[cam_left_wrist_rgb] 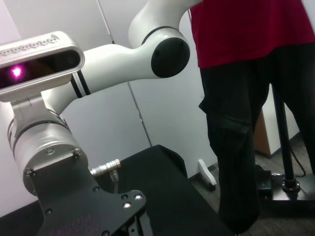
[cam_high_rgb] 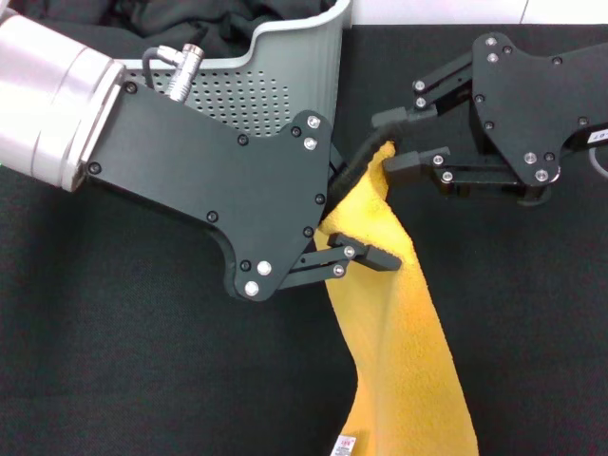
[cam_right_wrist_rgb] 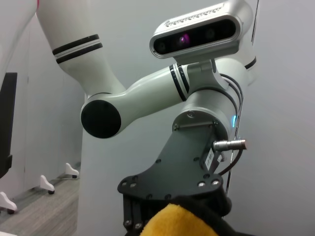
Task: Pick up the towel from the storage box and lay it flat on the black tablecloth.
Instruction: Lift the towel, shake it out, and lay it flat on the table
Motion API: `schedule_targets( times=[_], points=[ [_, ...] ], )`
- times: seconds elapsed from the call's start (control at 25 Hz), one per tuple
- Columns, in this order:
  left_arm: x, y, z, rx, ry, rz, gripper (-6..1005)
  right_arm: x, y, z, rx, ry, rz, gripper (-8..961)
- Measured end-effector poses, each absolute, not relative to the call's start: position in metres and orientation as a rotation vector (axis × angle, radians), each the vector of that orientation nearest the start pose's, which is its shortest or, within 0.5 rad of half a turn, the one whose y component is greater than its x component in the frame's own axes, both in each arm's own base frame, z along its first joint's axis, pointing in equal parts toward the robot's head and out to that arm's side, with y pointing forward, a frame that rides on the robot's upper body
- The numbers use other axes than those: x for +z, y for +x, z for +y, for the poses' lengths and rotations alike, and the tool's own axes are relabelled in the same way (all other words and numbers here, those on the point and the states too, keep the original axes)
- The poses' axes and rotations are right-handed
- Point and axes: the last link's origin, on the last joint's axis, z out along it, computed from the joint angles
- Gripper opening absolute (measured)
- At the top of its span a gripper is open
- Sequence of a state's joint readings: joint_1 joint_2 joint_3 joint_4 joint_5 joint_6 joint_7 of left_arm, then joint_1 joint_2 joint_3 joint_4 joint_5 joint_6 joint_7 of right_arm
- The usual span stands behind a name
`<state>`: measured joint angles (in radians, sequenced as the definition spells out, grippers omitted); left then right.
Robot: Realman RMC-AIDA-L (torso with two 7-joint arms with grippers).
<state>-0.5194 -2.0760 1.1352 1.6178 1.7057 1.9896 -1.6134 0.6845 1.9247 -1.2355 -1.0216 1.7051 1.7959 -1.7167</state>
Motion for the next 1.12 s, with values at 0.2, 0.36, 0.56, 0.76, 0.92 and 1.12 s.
schedule_targets(
  times=[0.2,0.36,0.56,0.76,0.92,1.12],
  points=[
    [0.064,-0.084,0.27,-0.57,-3.089,0.734,13,0.048,0.095,0.332,0.971,-3.077,-0.463,151],
    [0.063,-0.083,0.27,-0.573,-3.089,0.734,14,0.046,0.096,0.332,0.967,-3.081,-0.464,115],
    [0.063,-0.083,0.27,-0.577,-3.09,0.732,14,0.045,0.096,0.331,0.97,-3.078,-0.473,70],
    [0.062,-0.085,0.269,-0.587,-3.087,0.712,15,0.042,0.098,0.329,1.011,-3.027,-0.515,41],
    [0.062,-0.09,0.268,-0.593,-3.082,0.672,16,0.043,0.105,0.331,1.062,-2.953,-0.469,22],
    [0.059,-0.099,0.273,-0.638,-3.054,0.56,16,0.048,0.114,0.332,1.077,-2.91,-0.392,7]
  ],
)
